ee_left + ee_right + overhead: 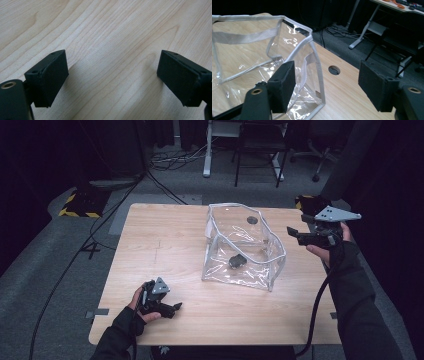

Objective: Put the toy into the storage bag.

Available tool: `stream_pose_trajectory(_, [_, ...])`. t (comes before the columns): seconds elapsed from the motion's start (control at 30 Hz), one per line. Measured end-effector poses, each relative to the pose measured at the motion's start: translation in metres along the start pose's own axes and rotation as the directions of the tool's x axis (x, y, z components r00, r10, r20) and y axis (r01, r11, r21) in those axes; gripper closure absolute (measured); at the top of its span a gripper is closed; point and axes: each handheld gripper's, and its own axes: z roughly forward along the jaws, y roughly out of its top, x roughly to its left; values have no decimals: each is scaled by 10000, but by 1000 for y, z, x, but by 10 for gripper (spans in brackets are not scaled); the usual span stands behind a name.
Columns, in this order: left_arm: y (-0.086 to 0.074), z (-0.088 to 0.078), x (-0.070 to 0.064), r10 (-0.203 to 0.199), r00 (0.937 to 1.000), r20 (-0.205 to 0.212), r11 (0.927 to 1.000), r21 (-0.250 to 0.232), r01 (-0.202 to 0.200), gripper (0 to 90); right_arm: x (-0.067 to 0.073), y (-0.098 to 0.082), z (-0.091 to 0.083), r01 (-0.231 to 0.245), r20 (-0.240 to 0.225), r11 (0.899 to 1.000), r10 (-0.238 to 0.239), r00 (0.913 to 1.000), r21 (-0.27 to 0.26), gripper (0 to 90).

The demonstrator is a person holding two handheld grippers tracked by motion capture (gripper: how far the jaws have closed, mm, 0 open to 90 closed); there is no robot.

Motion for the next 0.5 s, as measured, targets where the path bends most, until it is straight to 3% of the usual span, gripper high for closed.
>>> stream_pose_trajectory(0.23, [0, 0, 0, 3, 10000, 0, 10000, 3, -3, 104, -7, -4, 3, -245, 544, 9995, 233, 9983, 210, 246])
stream_pose_trajectory(0.5, [0, 0, 0, -3, 10000, 3, 10000, 3, 3, 104, -11, -13, 10, -352, 785, 9983, 314, 9964, 465, 239])
